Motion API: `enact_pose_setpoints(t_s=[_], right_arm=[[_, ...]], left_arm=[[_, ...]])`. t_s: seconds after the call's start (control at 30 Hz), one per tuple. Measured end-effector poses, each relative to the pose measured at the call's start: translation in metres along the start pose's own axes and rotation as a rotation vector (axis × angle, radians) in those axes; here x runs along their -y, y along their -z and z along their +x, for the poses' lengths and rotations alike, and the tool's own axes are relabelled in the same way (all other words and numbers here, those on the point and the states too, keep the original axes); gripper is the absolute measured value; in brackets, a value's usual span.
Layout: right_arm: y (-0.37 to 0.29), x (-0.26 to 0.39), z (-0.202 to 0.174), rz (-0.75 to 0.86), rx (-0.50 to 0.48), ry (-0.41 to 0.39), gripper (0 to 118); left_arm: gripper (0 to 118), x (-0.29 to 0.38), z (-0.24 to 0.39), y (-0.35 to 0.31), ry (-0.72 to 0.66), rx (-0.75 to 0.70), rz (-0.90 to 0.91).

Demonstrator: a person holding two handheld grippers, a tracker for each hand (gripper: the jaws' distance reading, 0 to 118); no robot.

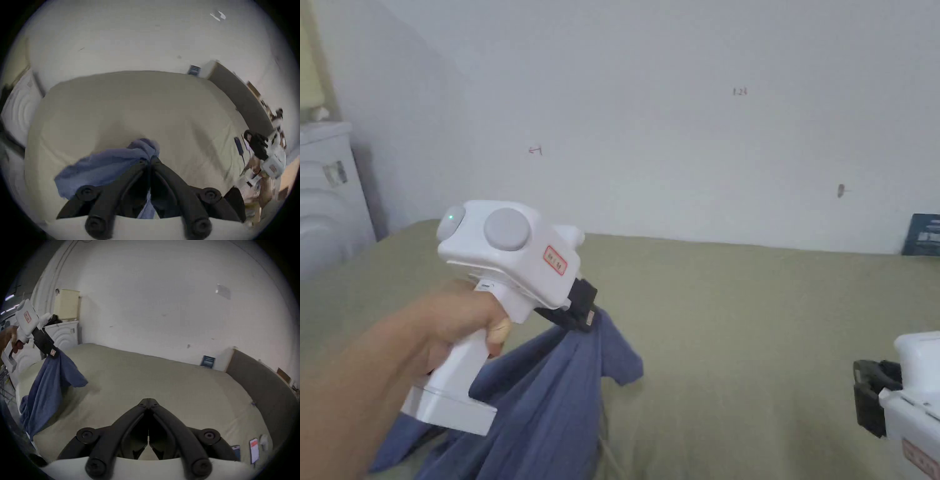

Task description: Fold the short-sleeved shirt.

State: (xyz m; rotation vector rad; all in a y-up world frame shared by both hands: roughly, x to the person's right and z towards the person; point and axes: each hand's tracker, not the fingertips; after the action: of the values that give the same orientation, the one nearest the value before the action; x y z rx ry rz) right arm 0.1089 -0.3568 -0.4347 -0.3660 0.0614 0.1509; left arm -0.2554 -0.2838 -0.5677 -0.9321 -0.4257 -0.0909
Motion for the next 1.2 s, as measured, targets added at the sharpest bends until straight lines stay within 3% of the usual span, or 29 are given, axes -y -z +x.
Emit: enact_pose_setpoints(t_s=[0.2,0.4,0.57,0.73,0.77,0.8,0.87,0.9,0.97,1.03,1.2], right_arm=[[-0.037,0.001,0.071,-0.001,0.175,0.052,0],[-0.072,0.015,0.124,-0.031,0.298,0.089,0],[-0.094,0.031,0.146,-0.046,0.349,0.112,0],[-0.104,0.045,0.148,-0.069,0.358,0.142,0],[-0.104,0.046,0.148,-0.078,0.35,0.145,0],[-0.104,0.046,0.148,-0.084,0.344,0.148,0],[-0.105,0.044,0.145,-0.078,0.323,0.167,0],[-0.105,0.041,0.143,-0.071,0.313,0.169,0],[-0.104,0.034,0.137,-0.052,0.298,0.161,0],[-0.106,0.027,0.132,-0.026,0.265,0.158,0],[-0.105,0.014,0.112,0.014,0.198,0.169,0]], left_arm=[[1,-0.04,0.14,0.035,0.172,0.248,0.022],[2,-0.03,0.243,0.062,0.309,0.46,-0.034],[1,-0.007,0.273,0.115,0.382,0.526,-0.143],[2,0.034,0.288,0.163,0.324,0.542,-0.238],[7,0.039,0.29,0.171,0.307,0.52,-0.267],[29,0.043,0.29,0.174,0.31,0.478,-0.286],[89,0.044,0.289,0.174,0.298,0.397,-0.278],[95,0.042,0.282,0.169,0.267,0.378,-0.261],[87,0.032,0.262,0.142,0.165,0.407,-0.202],[86,0.023,0.236,0.105,0.093,0.381,-0.089],[85,0.056,0.174,-0.002,0.06,0.071,0.295]])
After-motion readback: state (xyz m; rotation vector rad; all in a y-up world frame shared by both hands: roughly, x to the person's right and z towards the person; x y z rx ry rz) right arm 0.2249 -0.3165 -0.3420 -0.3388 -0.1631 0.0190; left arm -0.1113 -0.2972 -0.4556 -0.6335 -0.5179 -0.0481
